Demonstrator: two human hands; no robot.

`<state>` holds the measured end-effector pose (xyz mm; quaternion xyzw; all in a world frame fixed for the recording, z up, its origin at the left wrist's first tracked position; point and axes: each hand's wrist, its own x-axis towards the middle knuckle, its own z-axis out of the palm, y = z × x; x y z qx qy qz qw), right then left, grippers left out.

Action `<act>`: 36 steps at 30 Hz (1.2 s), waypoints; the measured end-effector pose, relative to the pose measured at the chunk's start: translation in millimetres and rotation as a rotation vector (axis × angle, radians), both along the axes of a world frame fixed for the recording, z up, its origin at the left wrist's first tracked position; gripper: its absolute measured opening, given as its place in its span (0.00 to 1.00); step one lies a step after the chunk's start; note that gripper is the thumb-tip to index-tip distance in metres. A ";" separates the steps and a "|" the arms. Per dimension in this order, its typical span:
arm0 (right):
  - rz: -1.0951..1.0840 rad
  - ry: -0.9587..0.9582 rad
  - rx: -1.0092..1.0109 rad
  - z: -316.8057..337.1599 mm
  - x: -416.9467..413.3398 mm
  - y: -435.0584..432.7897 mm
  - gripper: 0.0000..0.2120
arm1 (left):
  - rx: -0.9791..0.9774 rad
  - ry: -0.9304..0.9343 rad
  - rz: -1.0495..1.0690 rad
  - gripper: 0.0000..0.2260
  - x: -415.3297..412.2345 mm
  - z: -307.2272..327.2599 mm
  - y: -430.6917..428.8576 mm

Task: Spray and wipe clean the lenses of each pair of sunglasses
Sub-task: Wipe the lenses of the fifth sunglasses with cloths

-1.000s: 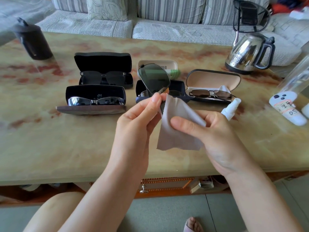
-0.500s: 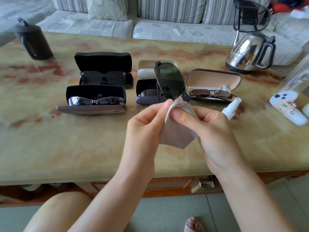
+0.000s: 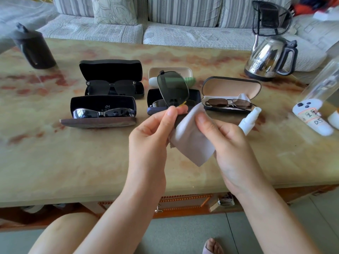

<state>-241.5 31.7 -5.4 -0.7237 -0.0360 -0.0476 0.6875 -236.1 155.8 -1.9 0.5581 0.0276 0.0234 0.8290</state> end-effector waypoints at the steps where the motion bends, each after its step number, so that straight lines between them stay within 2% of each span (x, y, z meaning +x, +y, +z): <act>1: 0.004 0.000 0.000 -1.3 -0.1 0.0 0.21 | -0.015 0.008 0.005 0.14 0.8 0.5 0.9; 7: 0.055 0.028 0.024 -5.7 -3.7 -0.4 0.23 | -0.135 0.052 -0.025 0.11 5.4 1.3 4.6; 12: 0.094 -0.003 -0.032 -9.3 -6.1 -1.7 0.29 | -0.240 0.053 -0.074 0.10 7.0 2.8 8.5; 17: 0.216 0.030 -0.032 -4.9 -9.3 -2.9 0.13 | -0.305 0.081 -0.100 0.11 11.0 1.5 13.2; 21: 0.212 0.067 0.011 -2.8 -9.8 -2.0 0.05 | -0.252 0.070 -0.087 0.11 8.0 -0.2 8.6; 31: -0.001 0.104 0.181 2.0 -4.9 -0.8 0.08 | -0.017 0.048 -0.076 0.16 -1.2 -0.4 -7.3; 36: -0.050 0.086 0.194 5.5 -3.3 2.4 0.07 | -0.010 0.051 -0.061 0.17 -2.7 -0.6 -11.7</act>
